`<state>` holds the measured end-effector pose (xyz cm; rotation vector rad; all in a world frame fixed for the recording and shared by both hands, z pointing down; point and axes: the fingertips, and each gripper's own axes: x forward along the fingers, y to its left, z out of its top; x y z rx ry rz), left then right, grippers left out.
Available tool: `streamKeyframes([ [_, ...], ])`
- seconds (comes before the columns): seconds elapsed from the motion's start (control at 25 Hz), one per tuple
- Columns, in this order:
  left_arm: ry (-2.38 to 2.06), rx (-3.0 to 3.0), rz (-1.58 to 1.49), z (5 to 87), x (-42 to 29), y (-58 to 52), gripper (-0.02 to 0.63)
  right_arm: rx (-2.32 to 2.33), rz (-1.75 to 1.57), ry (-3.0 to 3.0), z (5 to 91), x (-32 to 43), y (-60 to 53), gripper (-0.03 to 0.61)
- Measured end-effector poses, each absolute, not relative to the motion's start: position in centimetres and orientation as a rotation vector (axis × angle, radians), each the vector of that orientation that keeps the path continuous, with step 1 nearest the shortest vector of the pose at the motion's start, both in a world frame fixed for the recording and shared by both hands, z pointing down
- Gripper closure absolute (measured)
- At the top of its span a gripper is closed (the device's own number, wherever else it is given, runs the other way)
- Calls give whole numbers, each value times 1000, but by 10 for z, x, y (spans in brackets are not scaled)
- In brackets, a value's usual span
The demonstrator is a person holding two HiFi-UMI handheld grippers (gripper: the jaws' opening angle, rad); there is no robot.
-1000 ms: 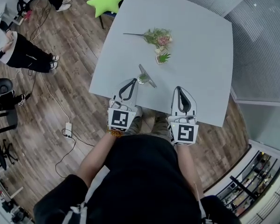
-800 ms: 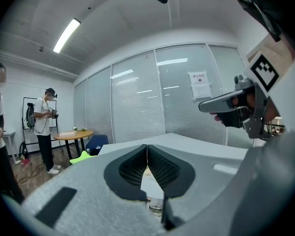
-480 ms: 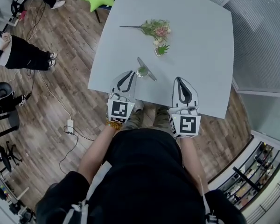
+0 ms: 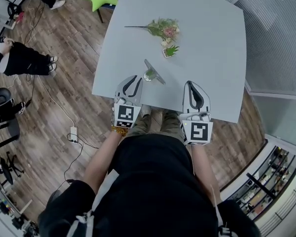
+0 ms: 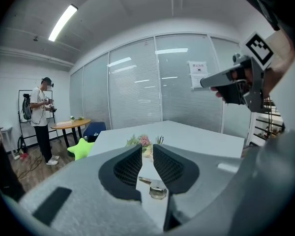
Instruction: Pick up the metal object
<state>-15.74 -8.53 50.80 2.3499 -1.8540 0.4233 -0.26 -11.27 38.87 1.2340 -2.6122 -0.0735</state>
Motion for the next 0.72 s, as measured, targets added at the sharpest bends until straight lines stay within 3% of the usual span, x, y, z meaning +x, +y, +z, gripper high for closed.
streamKeyframes([
  [0.72, -1651, 2335, 548, 581, -141, -105, 462, 1302, -12, -2525, 410, 17, -124, 580],
])
